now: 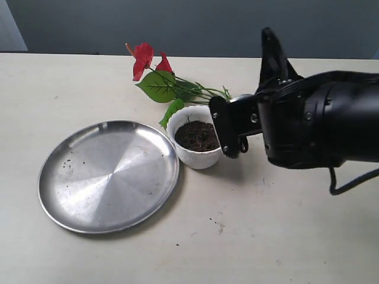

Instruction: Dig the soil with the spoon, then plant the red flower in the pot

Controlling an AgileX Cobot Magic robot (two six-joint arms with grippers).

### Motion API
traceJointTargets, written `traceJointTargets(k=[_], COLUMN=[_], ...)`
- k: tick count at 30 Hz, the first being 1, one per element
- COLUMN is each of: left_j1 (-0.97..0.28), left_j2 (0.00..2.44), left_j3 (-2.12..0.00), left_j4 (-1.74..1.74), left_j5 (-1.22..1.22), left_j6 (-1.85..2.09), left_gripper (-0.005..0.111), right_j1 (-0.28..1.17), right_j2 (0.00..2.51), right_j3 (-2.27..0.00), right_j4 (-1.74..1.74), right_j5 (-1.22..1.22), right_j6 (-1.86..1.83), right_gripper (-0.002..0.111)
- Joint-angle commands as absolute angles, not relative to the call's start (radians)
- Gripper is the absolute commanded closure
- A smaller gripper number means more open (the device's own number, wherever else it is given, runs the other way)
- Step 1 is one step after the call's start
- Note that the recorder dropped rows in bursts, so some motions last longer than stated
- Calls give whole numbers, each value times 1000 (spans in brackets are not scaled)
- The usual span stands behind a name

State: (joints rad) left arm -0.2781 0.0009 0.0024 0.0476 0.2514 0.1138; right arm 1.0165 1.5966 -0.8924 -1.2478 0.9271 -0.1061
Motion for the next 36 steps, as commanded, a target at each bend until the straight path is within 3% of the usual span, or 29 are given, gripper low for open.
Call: traceJointTargets(k=[1, 14, 21, 30, 36], left_j1=[-283, -283, -283, -283, -283], left_j2=[0, 0, 0, 0, 0], left_j3=[0, 0, 0, 0, 0], left_j4=[40, 40, 40, 40, 40], left_j5=[238, 238, 238, 238, 238], left_j6=[112, 112, 112, 112, 112], left_gripper=[106, 106, 106, 106, 106], right_j1=[1016, 1011, 1012, 1059, 1037], right_j2=[1707, 2012, 2014, 1984, 2006], right_j3=[-930, -1149, -1152, -1152, -1152], right_j4=[-1471, -1514, -1494, -1348, -1361], right_j5=[902, 941, 1166, 978, 1111], right_j6=[-32, -25, -25, -67, -67], right_gripper=[109, 109, 109, 109, 109])
